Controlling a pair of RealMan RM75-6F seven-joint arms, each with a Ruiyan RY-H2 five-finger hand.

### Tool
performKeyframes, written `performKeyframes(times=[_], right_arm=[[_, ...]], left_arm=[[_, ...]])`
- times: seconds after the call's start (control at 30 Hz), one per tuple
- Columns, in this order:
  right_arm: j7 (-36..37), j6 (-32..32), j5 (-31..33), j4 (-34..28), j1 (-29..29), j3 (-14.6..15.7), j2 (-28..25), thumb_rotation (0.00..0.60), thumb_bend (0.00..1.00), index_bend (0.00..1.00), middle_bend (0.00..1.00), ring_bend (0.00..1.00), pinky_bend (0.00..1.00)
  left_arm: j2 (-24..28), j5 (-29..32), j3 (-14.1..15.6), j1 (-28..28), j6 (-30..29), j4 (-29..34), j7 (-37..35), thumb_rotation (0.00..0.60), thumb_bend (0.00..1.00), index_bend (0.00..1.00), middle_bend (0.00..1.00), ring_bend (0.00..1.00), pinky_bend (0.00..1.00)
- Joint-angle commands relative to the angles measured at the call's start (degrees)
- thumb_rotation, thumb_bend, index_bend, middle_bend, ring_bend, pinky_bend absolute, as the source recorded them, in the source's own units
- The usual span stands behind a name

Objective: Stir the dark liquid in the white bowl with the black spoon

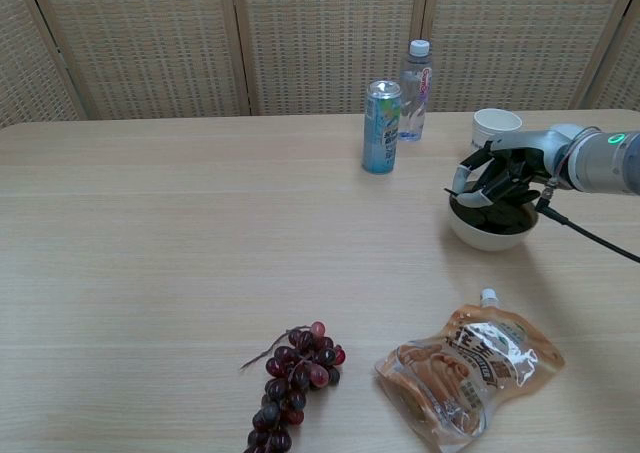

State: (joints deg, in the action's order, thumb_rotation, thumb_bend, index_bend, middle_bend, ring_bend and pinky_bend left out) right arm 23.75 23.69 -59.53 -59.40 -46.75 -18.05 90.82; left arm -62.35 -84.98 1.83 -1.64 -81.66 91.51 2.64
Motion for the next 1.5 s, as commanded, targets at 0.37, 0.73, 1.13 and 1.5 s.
performKeyframes(times=[0.37,0.73,1.13,1.5], right_arm=[[1.0,-1.3,-0.6,5.5,-2.4,-1.4,2.2,0.600,0.78,0.71,0.98,1.00,1.00],[2.2,-0.5,-1.9,1.2,0.0,-0.3,0.6,0.600,0.78,0.71,0.98,1.00,1.00],[2.1,2.8,-2.0,-1.1,2.3,0.4,-0.5,0.600,0.41,0.69,0.98,1.00,1.00],[-0.7,6.0,-1.2,-3.7,3.0,1.0,-0.9,0.600,0.06,0.51,0.98,1.00,1.00]], left_arm=[[0.4,0.4,0.0,0.3,-0.3,1.0,1.1,0.600,0.36,0.00,0.00,0.00,0.00],[0.4,0.1,0.1,0.3,-0.3,0.8,0.8,0.600,0.36,0.00,0.00,0.00,0.00],[0.5,-0.4,0.0,-0.1,-0.3,1.2,0.9,0.600,0.36,0.00,0.00,0.00,0.00],[0.5,-0.6,0.0,0.1,-0.7,0.9,0.5,0.600,0.36,0.00,0.00,0.00,0.00]])
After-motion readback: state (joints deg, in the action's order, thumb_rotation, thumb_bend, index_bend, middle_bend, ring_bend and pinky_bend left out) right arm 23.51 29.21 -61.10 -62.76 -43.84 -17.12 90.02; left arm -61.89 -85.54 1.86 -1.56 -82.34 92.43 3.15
